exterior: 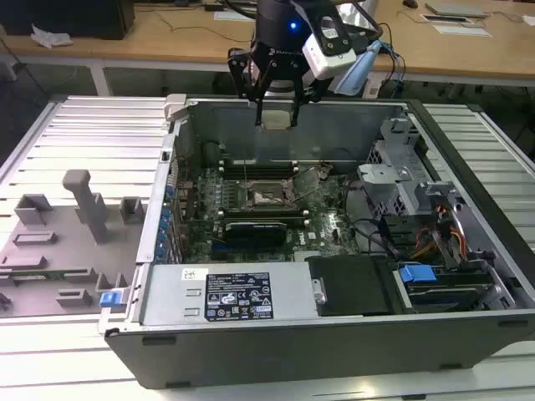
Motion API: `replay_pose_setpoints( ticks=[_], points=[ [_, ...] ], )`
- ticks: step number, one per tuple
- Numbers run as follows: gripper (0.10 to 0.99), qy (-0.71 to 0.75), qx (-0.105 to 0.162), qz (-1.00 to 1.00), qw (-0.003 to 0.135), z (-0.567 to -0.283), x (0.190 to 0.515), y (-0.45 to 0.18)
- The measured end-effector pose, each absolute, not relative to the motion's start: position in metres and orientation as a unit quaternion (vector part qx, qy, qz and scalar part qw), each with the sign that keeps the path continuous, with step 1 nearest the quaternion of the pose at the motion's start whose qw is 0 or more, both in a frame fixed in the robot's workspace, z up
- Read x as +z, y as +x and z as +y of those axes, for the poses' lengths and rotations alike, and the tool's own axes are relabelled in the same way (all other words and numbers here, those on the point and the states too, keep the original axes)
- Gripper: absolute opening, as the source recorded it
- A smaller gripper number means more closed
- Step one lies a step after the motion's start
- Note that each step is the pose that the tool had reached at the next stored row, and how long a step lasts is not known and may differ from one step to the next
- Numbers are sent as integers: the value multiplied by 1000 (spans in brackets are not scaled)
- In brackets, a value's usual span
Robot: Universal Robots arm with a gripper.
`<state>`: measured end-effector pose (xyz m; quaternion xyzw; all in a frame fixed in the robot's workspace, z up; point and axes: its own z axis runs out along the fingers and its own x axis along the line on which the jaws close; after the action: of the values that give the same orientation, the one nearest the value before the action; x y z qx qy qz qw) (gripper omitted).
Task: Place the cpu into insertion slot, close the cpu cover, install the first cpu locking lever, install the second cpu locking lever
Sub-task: 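Place the cpu into insertion slot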
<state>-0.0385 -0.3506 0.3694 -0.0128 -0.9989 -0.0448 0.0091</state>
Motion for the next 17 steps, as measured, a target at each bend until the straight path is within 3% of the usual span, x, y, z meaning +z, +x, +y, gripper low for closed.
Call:
replay_pose_setpoints(
  ticks=[17],
  points=[
    [541,-13,-45,-999,9,-351,365,-39]
  ],
)
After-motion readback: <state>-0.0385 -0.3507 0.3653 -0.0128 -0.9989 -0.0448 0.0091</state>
